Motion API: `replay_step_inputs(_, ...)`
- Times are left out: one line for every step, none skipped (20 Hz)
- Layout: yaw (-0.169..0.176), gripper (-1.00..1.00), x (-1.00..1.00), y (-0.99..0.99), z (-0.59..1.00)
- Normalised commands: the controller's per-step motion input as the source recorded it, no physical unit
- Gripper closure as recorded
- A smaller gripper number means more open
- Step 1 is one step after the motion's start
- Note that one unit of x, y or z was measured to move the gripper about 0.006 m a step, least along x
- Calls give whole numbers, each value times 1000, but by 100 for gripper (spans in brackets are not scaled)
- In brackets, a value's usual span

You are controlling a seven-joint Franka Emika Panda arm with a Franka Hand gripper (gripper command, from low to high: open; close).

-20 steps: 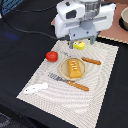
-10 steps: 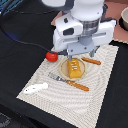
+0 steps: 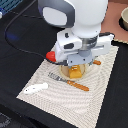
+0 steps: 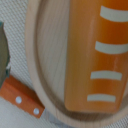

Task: Interact with the objects in diverse but meaningful ways.

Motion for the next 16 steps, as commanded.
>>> replay_step_inputs(-27, 100, 0, 0, -457)
replay_step_inputs(-29, 100, 0, 0, -463)
replay_step_inputs(-28, 100, 0, 0, -449)
replay_step_inputs(-28, 100, 0, -9, -469)
replay_step_inputs(-27, 100, 0, -6, -437)
replay_step_inputs(-21, 100, 0, -11, -383)
replay_step_inputs(-18, 100, 0, -31, -354)
replay_step_inputs(-13, 100, 0, -31, -306)
replay_step_inputs(-6, 100, 23, -49, -217)
replay_step_inputs(-2, 100, 109, -40, -49)
replay_step_inputs(0, 100, 117, -103, 3)
replay_step_inputs(0, 100, 71, -111, 37)
replay_step_inputs(0, 100, 149, -100, 89)
replay_step_inputs(0, 100, 123, -134, 100)
replay_step_inputs(0, 100, 106, -163, 126)
replay_step_inputs(0, 100, 109, -180, 203)
